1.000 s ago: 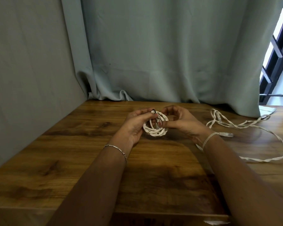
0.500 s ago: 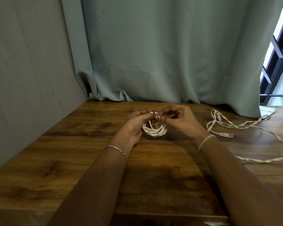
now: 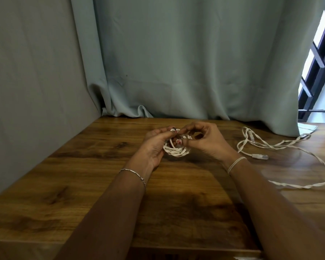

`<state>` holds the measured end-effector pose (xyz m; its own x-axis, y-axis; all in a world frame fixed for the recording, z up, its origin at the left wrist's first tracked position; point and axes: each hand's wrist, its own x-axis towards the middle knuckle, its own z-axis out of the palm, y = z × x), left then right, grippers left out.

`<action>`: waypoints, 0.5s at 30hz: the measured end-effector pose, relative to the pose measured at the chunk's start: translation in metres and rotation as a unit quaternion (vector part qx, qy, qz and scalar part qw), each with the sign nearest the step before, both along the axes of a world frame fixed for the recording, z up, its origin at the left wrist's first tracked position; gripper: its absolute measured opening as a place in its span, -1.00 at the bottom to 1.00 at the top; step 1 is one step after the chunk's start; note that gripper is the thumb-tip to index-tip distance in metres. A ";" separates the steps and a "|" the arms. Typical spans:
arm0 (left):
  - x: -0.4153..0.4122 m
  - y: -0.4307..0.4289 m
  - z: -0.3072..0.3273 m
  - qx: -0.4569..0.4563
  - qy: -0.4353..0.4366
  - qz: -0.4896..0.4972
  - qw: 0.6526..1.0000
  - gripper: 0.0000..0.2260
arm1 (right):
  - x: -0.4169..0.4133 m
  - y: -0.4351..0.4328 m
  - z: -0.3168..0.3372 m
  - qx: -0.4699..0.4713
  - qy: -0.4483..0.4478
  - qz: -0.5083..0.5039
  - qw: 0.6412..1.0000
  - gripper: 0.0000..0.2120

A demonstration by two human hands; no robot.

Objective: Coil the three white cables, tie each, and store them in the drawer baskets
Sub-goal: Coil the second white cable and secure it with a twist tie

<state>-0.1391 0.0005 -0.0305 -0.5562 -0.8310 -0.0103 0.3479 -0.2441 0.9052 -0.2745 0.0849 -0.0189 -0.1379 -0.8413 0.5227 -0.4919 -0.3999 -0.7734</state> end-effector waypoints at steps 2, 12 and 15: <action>-0.001 0.000 -0.001 0.000 0.000 -0.001 1.000 -0.77 | 0.002 0.000 -0.001 -0.006 0.015 0.000 1.000 -0.82; -0.001 -0.005 -0.003 0.020 0.005 0.007 1.000 -0.79 | 0.001 -0.001 -0.002 -0.001 0.055 -0.039 0.998 -0.74; -0.002 -0.008 -0.004 0.021 0.002 0.007 1.000 -0.80 | 0.002 -0.003 -0.003 -0.001 0.098 -0.053 0.994 -0.70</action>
<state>-0.1413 -0.0074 -0.0349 -0.5451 -0.8372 -0.0435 0.3546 -0.2773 0.8930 -0.2725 0.0824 -0.0223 -0.1206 -0.8269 0.5492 -0.6726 -0.3389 -0.6579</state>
